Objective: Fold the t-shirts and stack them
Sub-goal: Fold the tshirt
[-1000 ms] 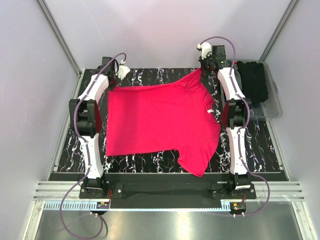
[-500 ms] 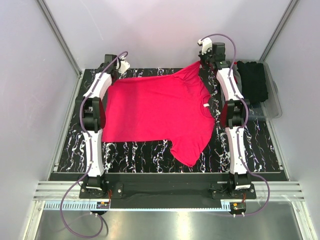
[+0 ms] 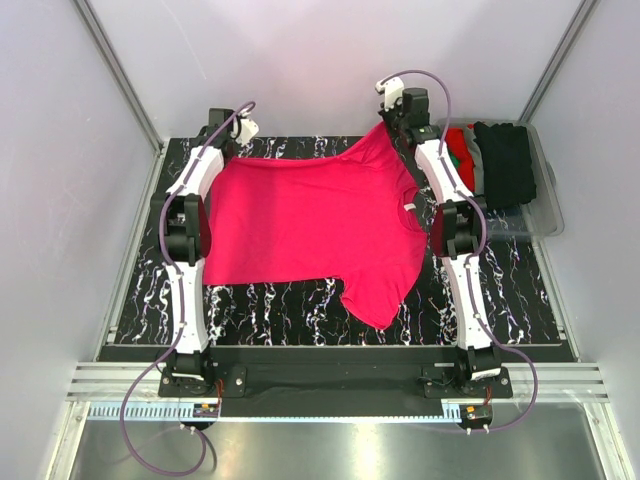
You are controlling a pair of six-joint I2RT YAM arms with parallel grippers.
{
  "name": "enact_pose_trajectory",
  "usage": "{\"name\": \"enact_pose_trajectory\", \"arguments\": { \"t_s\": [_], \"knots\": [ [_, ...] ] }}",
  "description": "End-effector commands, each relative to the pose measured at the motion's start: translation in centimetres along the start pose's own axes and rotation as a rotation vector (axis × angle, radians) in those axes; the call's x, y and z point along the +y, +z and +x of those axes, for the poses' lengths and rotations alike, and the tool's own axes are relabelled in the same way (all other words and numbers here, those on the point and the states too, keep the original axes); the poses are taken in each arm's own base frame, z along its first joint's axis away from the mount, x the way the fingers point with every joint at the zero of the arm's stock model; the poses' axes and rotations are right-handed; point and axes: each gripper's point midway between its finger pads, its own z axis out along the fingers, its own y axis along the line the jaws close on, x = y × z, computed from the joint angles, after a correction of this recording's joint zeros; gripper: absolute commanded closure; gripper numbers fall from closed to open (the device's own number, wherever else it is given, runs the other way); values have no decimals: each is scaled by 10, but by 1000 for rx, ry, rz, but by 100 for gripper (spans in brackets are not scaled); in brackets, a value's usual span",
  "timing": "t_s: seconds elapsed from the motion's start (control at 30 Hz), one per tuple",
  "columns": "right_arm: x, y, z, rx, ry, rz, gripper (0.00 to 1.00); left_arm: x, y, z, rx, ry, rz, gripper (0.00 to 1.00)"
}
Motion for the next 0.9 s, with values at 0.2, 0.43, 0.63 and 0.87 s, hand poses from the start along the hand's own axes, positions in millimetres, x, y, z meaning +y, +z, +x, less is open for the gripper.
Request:
{"name": "enact_pose_trajectory", "arguments": {
  "t_s": [0.2, 0.43, 0.63, 0.87],
  "knots": [
    [-44, -42, -9, 92, -140, 162, 100, 20, -48, 6, -36, -7, -27, 100],
    [-53, -61, -12, 116, -130, 162, 100, 18, -54, 4, -53, -25, 1, 100],
    [-42, -80, -14, 138, -107, 107, 100, 2, -60, 11, -35, -6, 68, 100],
    [-25, -100, -6, 189, -68, 33, 100, -16, -75, 25, -14, -24, 133, 100]
  ]
}}
